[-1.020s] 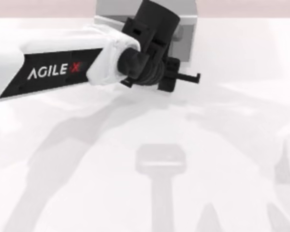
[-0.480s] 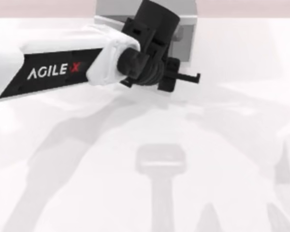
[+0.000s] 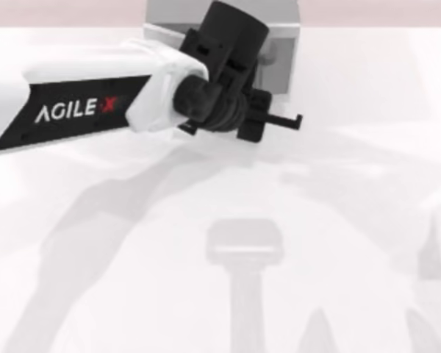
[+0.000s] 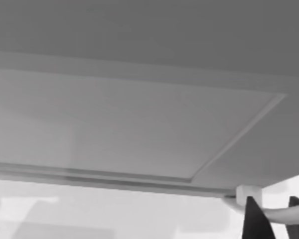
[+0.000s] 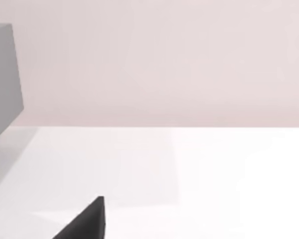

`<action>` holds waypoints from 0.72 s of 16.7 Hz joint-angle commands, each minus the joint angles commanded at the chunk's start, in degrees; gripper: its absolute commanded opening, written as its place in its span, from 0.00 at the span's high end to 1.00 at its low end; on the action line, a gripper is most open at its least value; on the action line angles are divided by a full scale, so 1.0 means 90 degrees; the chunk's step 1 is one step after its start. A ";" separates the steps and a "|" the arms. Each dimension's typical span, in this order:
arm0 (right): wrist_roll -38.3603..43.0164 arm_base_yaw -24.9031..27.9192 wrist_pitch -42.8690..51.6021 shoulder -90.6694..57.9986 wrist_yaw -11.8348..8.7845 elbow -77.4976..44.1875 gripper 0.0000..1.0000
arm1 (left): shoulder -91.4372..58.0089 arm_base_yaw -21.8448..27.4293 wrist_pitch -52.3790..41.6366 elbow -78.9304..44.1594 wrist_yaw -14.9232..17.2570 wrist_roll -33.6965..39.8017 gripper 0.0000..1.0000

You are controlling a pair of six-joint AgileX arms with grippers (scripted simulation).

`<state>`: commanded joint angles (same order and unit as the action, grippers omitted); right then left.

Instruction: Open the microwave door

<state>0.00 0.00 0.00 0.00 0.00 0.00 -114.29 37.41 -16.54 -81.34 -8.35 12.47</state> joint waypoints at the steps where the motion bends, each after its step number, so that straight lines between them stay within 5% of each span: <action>1: 0.0000 0.0000 0.0000 0.0000 0.0000 0.0000 0.00 | 0.0036 -0.0022 0.0027 0.0059 0.0035 -0.0068 1.00; 12: 0.0000 0.0000 0.0000 0.0000 0.0000 0.0000 0.00 | 0.0051 -0.0041 0.0035 0.0108 0.0057 -0.0110 1.00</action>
